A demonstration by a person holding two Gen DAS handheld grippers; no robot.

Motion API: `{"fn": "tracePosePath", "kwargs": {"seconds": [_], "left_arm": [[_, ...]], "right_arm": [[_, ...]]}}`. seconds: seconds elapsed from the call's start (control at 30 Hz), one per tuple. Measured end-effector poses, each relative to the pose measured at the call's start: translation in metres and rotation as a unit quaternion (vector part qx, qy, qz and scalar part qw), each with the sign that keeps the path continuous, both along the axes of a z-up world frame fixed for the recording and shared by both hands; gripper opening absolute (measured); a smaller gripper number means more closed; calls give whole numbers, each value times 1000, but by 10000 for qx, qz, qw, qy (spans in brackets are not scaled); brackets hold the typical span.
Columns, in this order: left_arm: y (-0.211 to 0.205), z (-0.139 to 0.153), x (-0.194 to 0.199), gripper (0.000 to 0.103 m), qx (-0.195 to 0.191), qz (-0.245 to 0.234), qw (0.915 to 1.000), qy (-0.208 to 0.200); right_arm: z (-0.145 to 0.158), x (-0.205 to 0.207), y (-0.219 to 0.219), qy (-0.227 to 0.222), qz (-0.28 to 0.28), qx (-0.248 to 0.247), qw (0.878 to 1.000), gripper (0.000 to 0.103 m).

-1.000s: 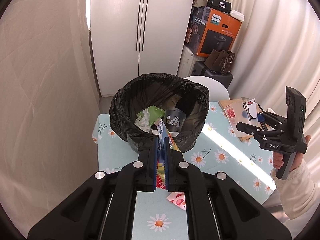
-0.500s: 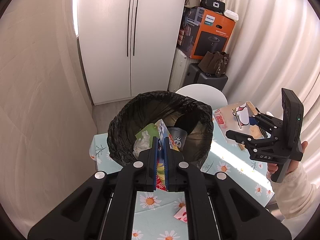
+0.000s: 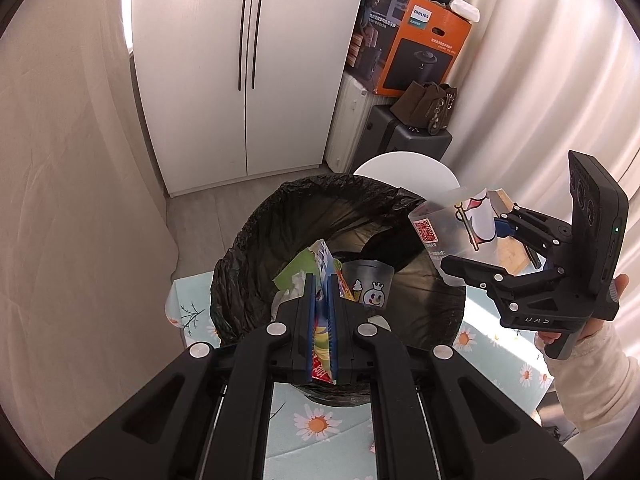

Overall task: Collect trash
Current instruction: 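Carry the drink carton and clear cup up over the trash bin, then open both tools to drop the carton and clear cup into the bin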

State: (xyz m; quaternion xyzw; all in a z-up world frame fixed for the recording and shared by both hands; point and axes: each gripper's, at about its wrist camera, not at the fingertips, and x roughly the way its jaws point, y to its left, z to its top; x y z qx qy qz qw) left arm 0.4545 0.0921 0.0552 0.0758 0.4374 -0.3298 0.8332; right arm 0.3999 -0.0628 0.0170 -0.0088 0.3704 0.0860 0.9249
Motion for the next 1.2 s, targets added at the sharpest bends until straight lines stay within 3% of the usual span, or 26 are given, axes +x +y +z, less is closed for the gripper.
{"fn": "tracePosePath", "kwargs": {"seconds": [0.53,0.7,0.8,0.83,0.9,0.93,1.03,1.1,1.13,1.2], "left_arm": [[-24,-65,53,6,133,-330,9975,610],[-40,-78,66,6,436,-495,9958,636],[-43,-80,72,6,403,-575,9957,606],[-43,-79,74,10,368,-557,9961,573],[-39,-76,75,31,259,-470,9973,497],[-36,-74,75,50,174,-413,9980,446],[-24,-67,75,63,-258,-339,9975,570],[-15,-61,73,67,-475,-237,9969,589],[-11,-58,70,77,-453,-135,9976,502],[-5,-50,63,80,-507,-81,9980,374]], "right_arm": [[-46,59,12,569,102,-150,9982,58],[-55,74,16,607,145,-311,9976,61],[-57,80,22,618,225,-376,9971,62],[-57,81,23,615,229,-403,9970,62],[-57,82,24,612,233,-393,9971,63],[-57,80,26,601,229,-388,9972,68],[-54,77,28,489,181,-420,9978,84],[-51,73,28,406,168,-432,9981,85],[-49,70,29,377,159,-460,9981,86],[-45,63,29,301,142,-483,9983,87]]}}
